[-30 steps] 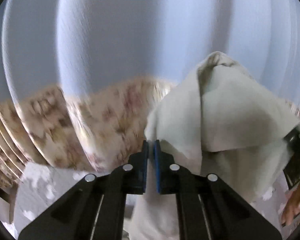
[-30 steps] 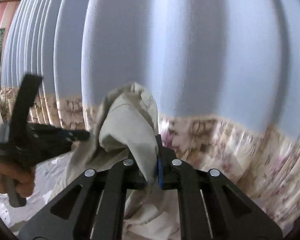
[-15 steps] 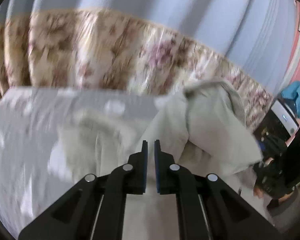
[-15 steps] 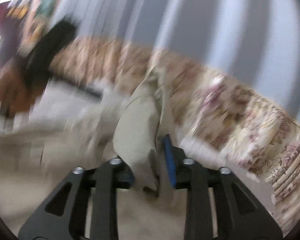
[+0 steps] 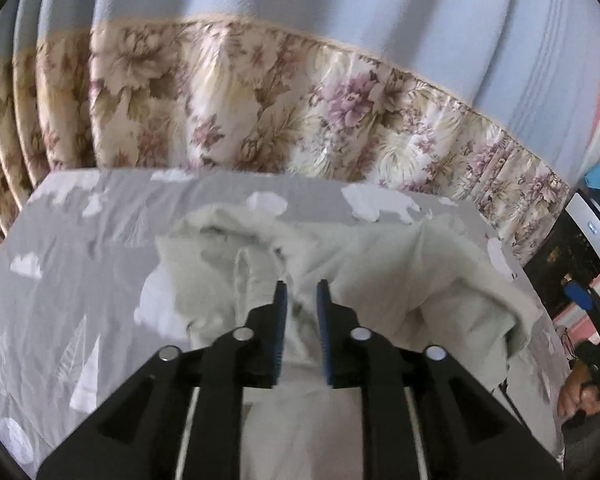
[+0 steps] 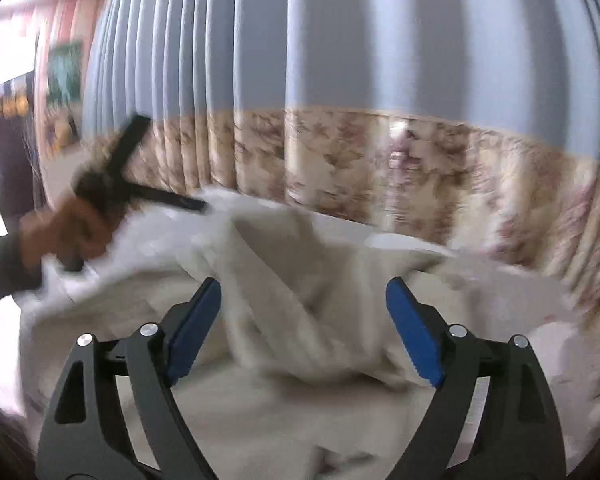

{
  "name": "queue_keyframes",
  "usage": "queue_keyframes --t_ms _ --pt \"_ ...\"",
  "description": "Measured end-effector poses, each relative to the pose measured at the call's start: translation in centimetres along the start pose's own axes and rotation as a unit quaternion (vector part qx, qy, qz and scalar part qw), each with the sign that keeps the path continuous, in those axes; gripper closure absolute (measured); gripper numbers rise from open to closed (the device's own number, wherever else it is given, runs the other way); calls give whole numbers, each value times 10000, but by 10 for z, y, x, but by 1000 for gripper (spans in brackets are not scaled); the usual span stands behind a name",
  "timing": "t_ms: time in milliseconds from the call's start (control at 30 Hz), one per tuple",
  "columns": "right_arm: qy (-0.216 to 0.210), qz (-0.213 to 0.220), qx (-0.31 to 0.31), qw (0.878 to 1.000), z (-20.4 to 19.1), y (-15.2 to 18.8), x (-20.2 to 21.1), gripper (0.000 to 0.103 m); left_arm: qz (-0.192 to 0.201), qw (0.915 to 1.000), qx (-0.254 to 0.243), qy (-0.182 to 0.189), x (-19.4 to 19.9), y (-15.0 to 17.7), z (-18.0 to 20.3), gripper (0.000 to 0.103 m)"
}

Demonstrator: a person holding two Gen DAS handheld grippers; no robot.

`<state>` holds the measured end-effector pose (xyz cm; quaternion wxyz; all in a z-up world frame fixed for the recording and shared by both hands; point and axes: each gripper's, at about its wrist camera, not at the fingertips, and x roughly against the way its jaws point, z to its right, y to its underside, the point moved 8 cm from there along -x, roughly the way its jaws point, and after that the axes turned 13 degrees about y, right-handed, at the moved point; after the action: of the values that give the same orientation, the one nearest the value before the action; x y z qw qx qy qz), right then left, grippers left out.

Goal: Fold large clothes

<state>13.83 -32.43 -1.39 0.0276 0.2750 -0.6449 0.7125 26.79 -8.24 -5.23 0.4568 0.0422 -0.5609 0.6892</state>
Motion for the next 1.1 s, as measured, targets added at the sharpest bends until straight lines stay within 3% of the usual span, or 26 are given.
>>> queue_keyframes --t_ms 100,167,267,300,333,400,467,567,667,700,800,833,900,967,1067,1100 --pt "-110 -81 243 9996 -41 -11 -19 17 75 10000 0 -38 2 -4 10 72" --pt "165 -111 579 9981 -68 -16 -37 18 98 9999 70 -57 5 -2 10 67" --pt "599 -247 522 9965 -80 -24 -64 29 115 9994 224 -249 13 6 2 52" --pt "757 -425 395 9954 -77 -23 -77 51 134 9991 299 -269 18 9 -1 49" --pt "811 -625 260 9944 -74 -20 -87 86 141 9990 340 -271 22 12 -3 46" --pt "697 -992 -142 9925 -69 -9 -98 90 192 9981 419 -404 36 18 -7 34" --pt "287 -922 -83 9953 -84 1 -79 91 345 9977 245 -536 60 27 -3 30" --pt "-486 -488 1122 9913 -130 32 -20 91 406 9962 -281 -723 94 48 13 22" --pt "-797 -1017 2039 9704 -138 90 6 82 371 9960 -475 -658 116 65 26 17" --pt "-783 -1114 2078 9686 -130 100 12 71 372 9962 -490 -615 120 68 30 17" --pt "-775 -1097 1395 9811 -95 101 33 22 377 9963 -555 -538 121 67 38 14" --pt "-665 -941 999 9883 -78 91 40 14 359 9963 -543 -562 117 65 38 14" --pt "-775 -786 400 9931 -57 75 44 14 149 9983 -404 -390 95 62 39 14" --pt "-391 -574 -241 9973 -28 52 43 12 -83 9990 -347 -280 71 60 38 14" --pt "572 -1101 -957 9877 16 42 4 16 -498 9959 -308 -694 19 52 21 14" --pt "703 -1320 -1079 9829 24 43 -10 25 -632 9949 -200 -764 5 50 15 14"
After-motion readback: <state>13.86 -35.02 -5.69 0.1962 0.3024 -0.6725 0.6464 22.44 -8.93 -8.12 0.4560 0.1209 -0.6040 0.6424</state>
